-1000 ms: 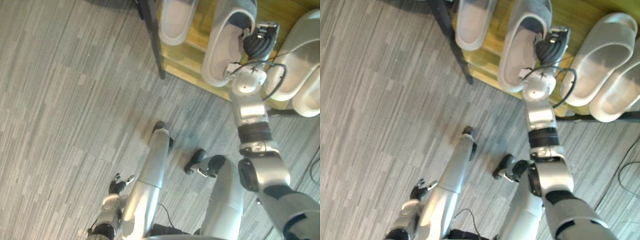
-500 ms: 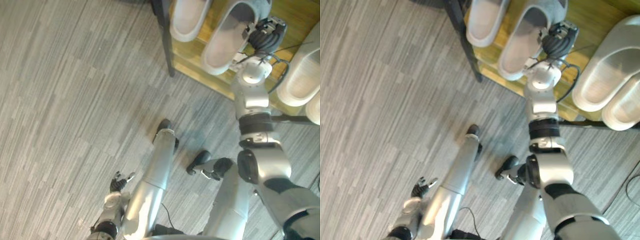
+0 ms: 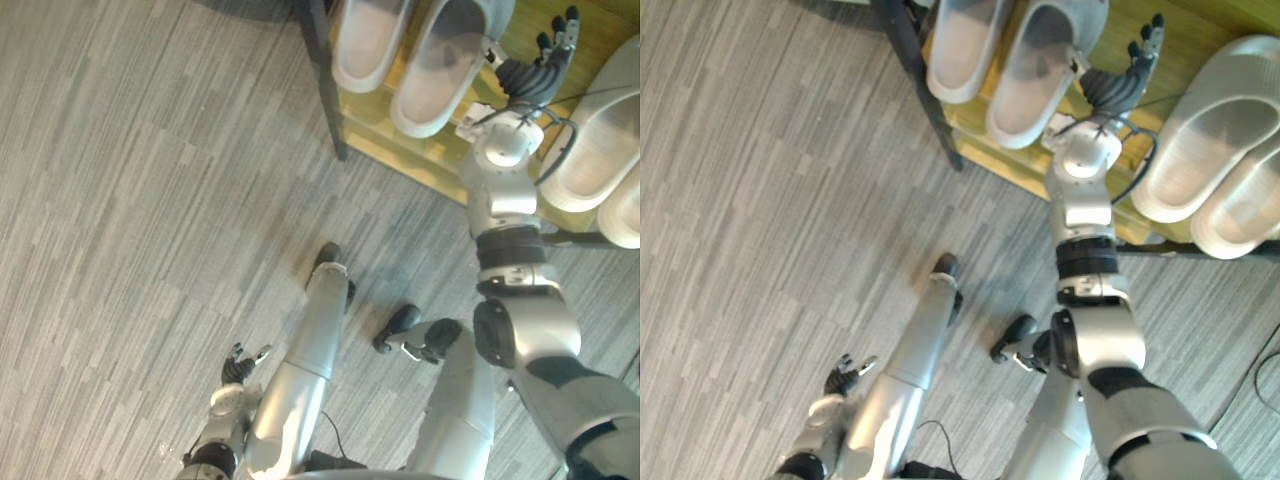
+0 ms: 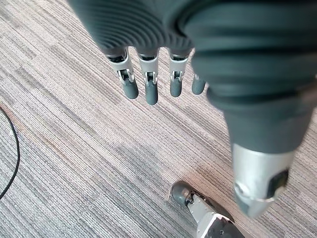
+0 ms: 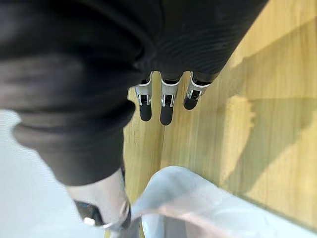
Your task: Organize the slippers on the shoe rack
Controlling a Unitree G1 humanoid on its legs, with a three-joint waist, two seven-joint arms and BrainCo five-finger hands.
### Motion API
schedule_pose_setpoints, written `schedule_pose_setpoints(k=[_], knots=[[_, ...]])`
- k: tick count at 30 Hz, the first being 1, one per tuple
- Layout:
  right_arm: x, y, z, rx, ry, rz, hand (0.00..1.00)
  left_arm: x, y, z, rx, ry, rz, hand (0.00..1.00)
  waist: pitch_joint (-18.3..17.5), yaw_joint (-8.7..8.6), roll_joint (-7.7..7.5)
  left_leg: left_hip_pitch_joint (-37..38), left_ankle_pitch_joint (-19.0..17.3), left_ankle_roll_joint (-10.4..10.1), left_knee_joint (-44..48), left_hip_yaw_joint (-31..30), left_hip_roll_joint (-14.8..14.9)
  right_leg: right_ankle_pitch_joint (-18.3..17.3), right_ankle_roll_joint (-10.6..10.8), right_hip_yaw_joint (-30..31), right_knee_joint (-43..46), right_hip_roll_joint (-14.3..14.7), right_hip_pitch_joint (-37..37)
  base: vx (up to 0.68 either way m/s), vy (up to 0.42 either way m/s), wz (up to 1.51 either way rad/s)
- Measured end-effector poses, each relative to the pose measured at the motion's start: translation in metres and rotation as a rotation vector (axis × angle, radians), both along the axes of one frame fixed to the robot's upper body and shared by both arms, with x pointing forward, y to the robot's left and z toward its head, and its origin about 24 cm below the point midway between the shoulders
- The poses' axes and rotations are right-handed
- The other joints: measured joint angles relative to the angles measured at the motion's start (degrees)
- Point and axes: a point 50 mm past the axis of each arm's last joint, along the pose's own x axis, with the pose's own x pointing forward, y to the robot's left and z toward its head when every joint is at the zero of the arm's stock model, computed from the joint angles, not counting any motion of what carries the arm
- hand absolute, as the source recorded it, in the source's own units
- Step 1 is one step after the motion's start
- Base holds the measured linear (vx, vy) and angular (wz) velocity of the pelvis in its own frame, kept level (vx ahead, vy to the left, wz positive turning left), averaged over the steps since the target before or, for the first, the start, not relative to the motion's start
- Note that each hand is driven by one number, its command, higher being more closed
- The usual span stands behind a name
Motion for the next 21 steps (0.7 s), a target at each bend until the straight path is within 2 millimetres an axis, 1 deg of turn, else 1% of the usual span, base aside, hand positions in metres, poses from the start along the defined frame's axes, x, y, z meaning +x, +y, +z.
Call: schedule_pose_setpoints(k=[3,6,8,10,11,13,17,21], knots=[[-0.001,0.004,0.001,-0.053,-0.001,-0.008,0.0,0.0,0.0,0.0,0.0,0.0,0.002,0.0,0.0,-0.22,-0.02,0.7,0.0,0.0,-0.6,0.0,0.6,0.2,0.0,0.0,-1.0,0.7,0.6,0.0,0.024,-0.07],[-0.008,0.011,0.005,-0.059,-0.052,0.012,0.0,0.0,0.001,0.0,-0.001,0.0,0.008,0.0,0.0,-0.59,-0.05,1.1,0.0,-0.1,-1.1,0.1,0.9,0.5,0.1,-0.1,-1.6,1.0,0.9,0.0,0.015,-0.04],[-0.013,0.015,0.002,-0.086,-0.072,0.017,0.0,0.0,0.002,0.0,-0.002,-0.001,0.013,0.0,0.1,-0.87,-0.13,1.4,0.1,-0.1,-1.2,0.2,0.9,0.6,-0.1,-0.1,-1.8,1.0,1.3,0.0,0.0,0.0],[-0.016,0.022,-0.003,-0.102,-0.073,0.031,0.0,-0.001,0.003,0.0,-0.002,0.0,0.018,0.0,0.1,-1.44,-0.16,1.9,0.1,-0.1,-1.4,0.2,1.0,0.6,-0.1,-0.2,-2.1,1.0,1.9,0.0,0.0,0.0],[-0.017,0.03,-0.009,-0.087,-0.073,0.059,0.0,-0.001,0.004,0.0,-0.001,0.0,0.022,0.0,0.1,-1.99,-0.25,2.5,0.1,-0.1,-1.9,0.2,1.1,0.7,0.3,-0.2,-2.6,1.3,2.5,0.01,0.027,-0.05],[-0.019,0.036,-0.019,-0.07,-0.064,0.089,0.0,0.0,0.004,0.001,-0.003,-0.005,0.028,0.0,0.2,-2.23,-0.28,3.2,0.1,0.0,-2.5,0.2,1.4,0.8,0.7,-0.1,-3.5,1.7,3.0,0.0,0.026,-0.06],[-0.019,0.05,-0.036,-0.043,-0.037,0.151,0.0,0.0,0.006,0.002,-0.004,-0.011,0.038,0.0,0.4,-2.65,-0.64,3.5,0.0,0.0,-2.8,0.5,1.4,0.9,0.8,0.2,-3.7,1.7,3.2,0.0,0.0,0.0],[-0.018,0.066,-0.05,0.009,-0.001,0.23,0.0,0.0,0.013,0.002,-0.003,-0.015,0.071,0.0,1.0,-3.29,-1.81,3.6,0.1,-0.1,-2.8,0.5,1.7,0.9,0.8,0.2,-3.8,1.9,3.2,0.0,0.0,0.0]])
